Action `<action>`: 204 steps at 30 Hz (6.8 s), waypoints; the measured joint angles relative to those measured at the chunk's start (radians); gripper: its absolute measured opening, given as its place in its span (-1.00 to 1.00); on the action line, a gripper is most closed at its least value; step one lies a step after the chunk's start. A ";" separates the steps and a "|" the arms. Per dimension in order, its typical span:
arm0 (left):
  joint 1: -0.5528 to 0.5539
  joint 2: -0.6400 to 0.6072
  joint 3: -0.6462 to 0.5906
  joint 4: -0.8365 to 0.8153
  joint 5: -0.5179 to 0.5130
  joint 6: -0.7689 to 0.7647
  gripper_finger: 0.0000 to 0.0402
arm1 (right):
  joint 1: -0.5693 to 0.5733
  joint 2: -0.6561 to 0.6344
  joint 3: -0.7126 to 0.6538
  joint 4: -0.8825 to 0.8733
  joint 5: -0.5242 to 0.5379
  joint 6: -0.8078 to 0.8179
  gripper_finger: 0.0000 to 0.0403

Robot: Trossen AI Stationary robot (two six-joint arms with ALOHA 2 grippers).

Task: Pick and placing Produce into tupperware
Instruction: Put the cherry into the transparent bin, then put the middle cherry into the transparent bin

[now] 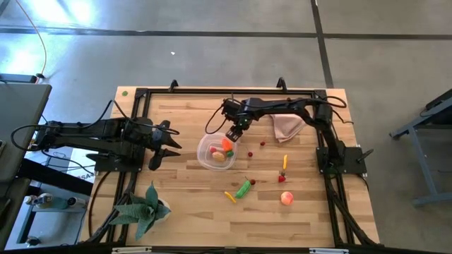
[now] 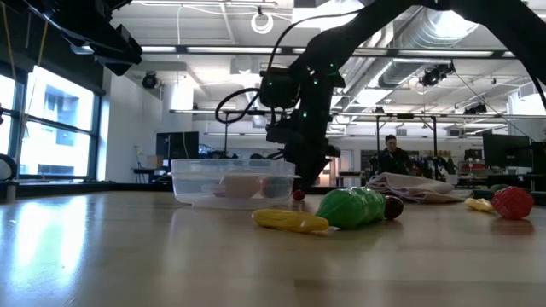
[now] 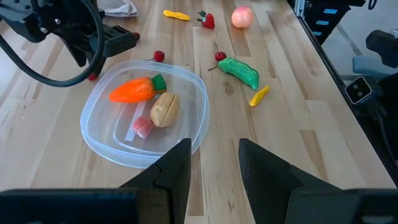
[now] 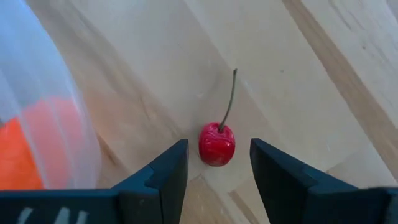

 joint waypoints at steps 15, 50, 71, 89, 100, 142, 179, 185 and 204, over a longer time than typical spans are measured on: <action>0.000 0.000 0.000 0.000 0.000 0.000 -0.39 | 0.000 0.043 0.002 0.021 -0.016 -0.017 -0.18; 0.000 0.000 0.000 0.000 0.000 0.000 -0.39 | 0.000 0.047 0.000 0.037 -0.018 -0.086 -0.37; 0.000 0.000 0.000 0.000 0.000 0.000 -0.39 | 0.001 0.047 0.003 0.043 0.005 -0.111 -0.64; 0.000 0.000 0.000 0.000 0.000 0.000 -0.39 | 0.012 0.048 0.363 -0.369 0.209 -0.186 -0.65; 0.000 0.000 0.000 0.000 0.000 0.000 -0.39 | 0.161 0.046 0.488 -0.336 0.052 -0.300 -0.65; 0.000 0.000 0.000 0.000 0.000 0.000 -0.39 | 0.190 0.045 0.117 0.162 -0.120 -0.389 -0.65; 0.000 0.000 0.000 0.000 0.000 0.000 -0.39 | 0.191 0.068 0.118 0.163 -0.100 -0.407 -0.65; 0.000 0.000 0.000 0.000 0.000 0.000 -0.39 | 0.191 0.068 0.118 0.163 -0.101 -0.414 -0.60; 0.000 0.000 0.000 0.000 0.000 0.000 -0.39 | 0.191 0.064 0.224 0.019 -0.068 -0.414 -0.26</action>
